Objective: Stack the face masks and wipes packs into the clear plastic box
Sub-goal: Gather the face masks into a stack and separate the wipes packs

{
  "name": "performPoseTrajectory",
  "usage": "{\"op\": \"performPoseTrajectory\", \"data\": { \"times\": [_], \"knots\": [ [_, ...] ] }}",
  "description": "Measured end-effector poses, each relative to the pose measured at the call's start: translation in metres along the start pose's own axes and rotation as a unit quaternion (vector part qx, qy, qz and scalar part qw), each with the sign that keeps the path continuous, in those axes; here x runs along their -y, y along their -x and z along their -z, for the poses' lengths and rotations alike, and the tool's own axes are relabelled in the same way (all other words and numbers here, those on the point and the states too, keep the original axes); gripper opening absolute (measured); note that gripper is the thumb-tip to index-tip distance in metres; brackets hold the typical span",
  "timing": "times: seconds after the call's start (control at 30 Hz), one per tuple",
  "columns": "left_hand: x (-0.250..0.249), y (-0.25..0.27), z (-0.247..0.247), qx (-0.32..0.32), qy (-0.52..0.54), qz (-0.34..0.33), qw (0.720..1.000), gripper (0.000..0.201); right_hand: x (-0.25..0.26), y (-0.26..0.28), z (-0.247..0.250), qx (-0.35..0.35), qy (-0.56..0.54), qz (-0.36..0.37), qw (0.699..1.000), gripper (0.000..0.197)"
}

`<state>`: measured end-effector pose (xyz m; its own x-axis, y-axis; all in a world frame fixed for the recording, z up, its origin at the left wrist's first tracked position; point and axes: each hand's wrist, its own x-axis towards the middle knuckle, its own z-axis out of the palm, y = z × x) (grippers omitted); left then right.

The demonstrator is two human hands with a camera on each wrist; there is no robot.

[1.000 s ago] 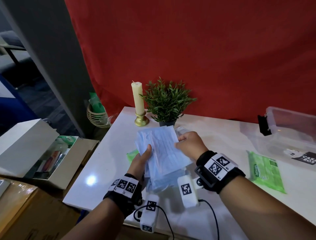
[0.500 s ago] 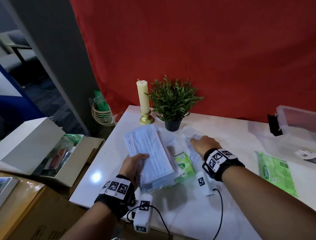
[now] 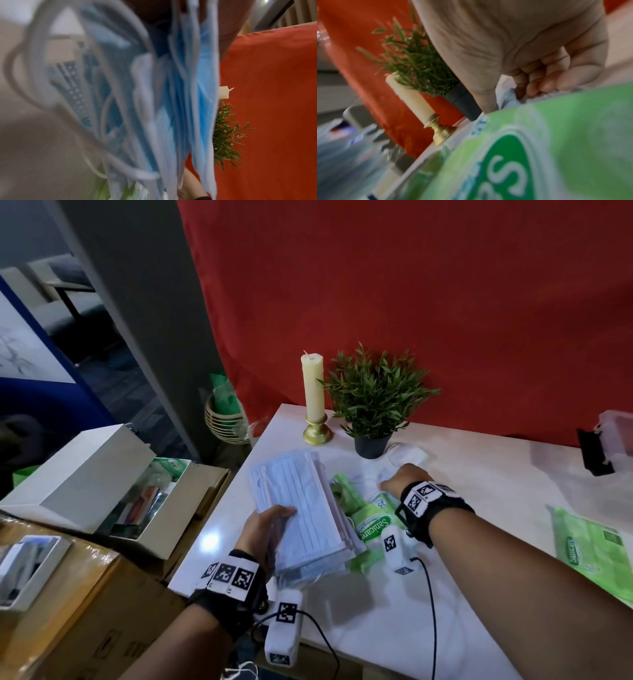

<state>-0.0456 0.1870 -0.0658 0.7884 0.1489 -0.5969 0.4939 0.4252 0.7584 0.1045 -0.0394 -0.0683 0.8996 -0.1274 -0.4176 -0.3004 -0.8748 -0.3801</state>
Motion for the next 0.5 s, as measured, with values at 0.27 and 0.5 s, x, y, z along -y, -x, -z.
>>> {"op": "performPoseTrajectory", "data": {
  "times": [0.27, 0.5],
  "knots": [
    [-0.001, 0.002, -0.009, 0.004, -0.01, -0.008, 1.0, 0.049, -0.022, -0.003, 0.01, -0.034, -0.216, -0.045, 0.975, 0.022],
    [-0.003, 0.002, -0.037, 0.024, -0.034, -0.03, 0.999, 0.028, -0.065, 0.012, 0.042, -0.119, -0.343, -0.041, 0.931, 0.018]
  ]
}}
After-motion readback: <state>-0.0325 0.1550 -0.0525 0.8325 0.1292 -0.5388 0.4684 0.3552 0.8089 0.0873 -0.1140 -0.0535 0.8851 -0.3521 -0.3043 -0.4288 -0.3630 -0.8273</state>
